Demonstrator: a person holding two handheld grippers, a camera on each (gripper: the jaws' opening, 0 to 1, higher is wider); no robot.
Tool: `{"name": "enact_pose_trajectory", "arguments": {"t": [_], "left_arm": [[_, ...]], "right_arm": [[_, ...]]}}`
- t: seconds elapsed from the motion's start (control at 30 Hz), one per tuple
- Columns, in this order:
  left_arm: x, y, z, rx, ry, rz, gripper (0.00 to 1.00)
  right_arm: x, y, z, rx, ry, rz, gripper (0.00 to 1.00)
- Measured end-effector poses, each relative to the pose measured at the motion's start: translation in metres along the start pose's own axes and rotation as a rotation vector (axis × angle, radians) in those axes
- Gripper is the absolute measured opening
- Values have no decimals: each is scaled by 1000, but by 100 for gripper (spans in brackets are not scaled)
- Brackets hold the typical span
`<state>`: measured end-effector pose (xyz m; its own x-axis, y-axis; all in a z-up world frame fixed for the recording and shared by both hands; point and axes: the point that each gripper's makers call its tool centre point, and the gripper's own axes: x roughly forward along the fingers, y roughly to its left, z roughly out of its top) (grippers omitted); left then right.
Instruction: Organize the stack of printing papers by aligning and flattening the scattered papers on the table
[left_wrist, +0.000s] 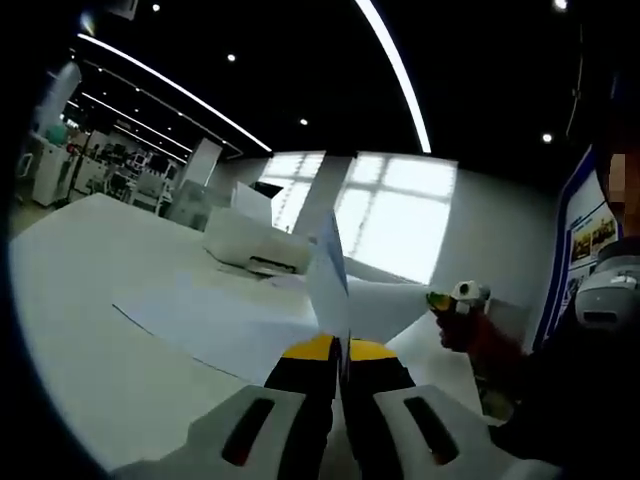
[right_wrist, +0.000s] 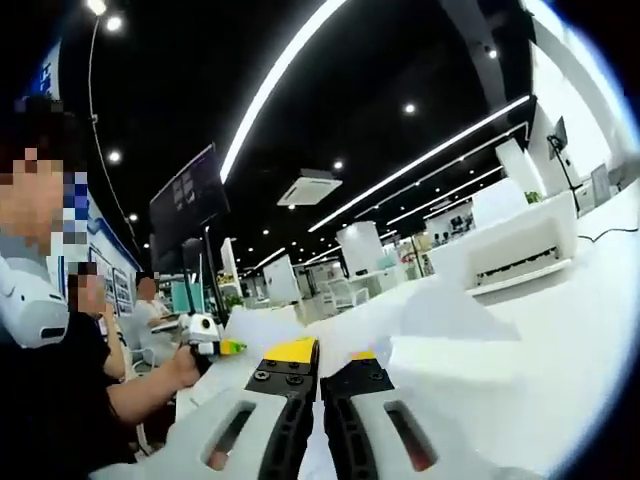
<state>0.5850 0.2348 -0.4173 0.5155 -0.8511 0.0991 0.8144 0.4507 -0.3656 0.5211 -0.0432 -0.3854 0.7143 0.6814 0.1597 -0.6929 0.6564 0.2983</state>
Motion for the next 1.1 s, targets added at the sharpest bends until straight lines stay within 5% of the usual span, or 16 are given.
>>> {"name": "enact_pose_trajectory", "arguments": {"t": [0.33, 0.57, 0.73, 0.9, 1.1], "left_arm": [[-1, 2, 3, -10, -16, -4, 7], [-1, 0, 2, -8, -12, -9, 7], [-1, 0, 3, -19, -23, -5, 7], [-2, 0, 5, -31, -30, -11, 7], [-1, -1, 5, -36, -36, -15, 7]], "right_arm": [[-10, -17, -41, 95, 131, -84, 0], [-13, -15, -43, 94, 153, -99, 0], [-7, 8, -45, 105, 153, 3, 0], [-4, 35, -67, 77, 264, 112, 0], [-5, 47, -76, 73, 321, 179, 0]]}}
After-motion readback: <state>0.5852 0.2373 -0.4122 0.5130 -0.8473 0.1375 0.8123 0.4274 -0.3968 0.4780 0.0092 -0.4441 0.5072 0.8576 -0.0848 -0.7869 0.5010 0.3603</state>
